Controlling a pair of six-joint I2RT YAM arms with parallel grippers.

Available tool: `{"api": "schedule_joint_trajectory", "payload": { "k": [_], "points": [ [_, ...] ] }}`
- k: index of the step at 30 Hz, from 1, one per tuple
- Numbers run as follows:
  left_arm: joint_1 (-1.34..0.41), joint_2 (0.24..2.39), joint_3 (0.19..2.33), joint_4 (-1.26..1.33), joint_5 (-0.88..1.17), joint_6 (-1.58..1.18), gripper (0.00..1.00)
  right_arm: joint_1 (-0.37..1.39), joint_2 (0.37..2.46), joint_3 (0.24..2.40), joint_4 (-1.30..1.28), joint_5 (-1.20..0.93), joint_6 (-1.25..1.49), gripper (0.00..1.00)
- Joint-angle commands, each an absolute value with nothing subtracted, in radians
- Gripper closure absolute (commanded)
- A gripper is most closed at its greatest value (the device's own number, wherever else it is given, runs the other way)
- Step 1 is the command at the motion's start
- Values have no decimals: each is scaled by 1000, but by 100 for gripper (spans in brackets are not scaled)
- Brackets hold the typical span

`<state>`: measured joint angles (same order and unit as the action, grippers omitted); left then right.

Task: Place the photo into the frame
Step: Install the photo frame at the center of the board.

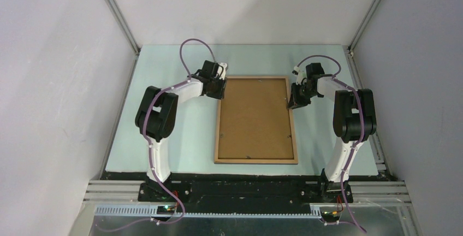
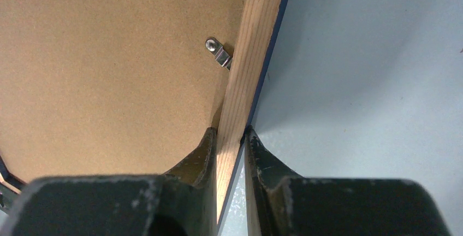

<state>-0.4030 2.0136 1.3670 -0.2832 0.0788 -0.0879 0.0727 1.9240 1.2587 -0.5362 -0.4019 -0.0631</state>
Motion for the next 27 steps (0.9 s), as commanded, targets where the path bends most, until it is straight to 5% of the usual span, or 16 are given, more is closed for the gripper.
{"api": "schedule_joint_trajectory", "payload": {
  "k": [1, 20, 24, 27],
  "points": [
    [-404, 2029, 1413, -281, 59, -61, 62, 75, 1922, 1232, -607, -440, -113, 100],
    [-405, 2027, 1421, -282, 75, -45, 75, 74, 1922, 1233, -609, -442, -114, 100],
    [-402, 2020, 1418, -286, 79, -46, 73, 73, 1923, 1232, -610, -442, -115, 100],
    [-402, 2004, 1412, -295, 80, -49, 59, 72, 1923, 1232, -609, -442, -116, 100]
  ]
}}
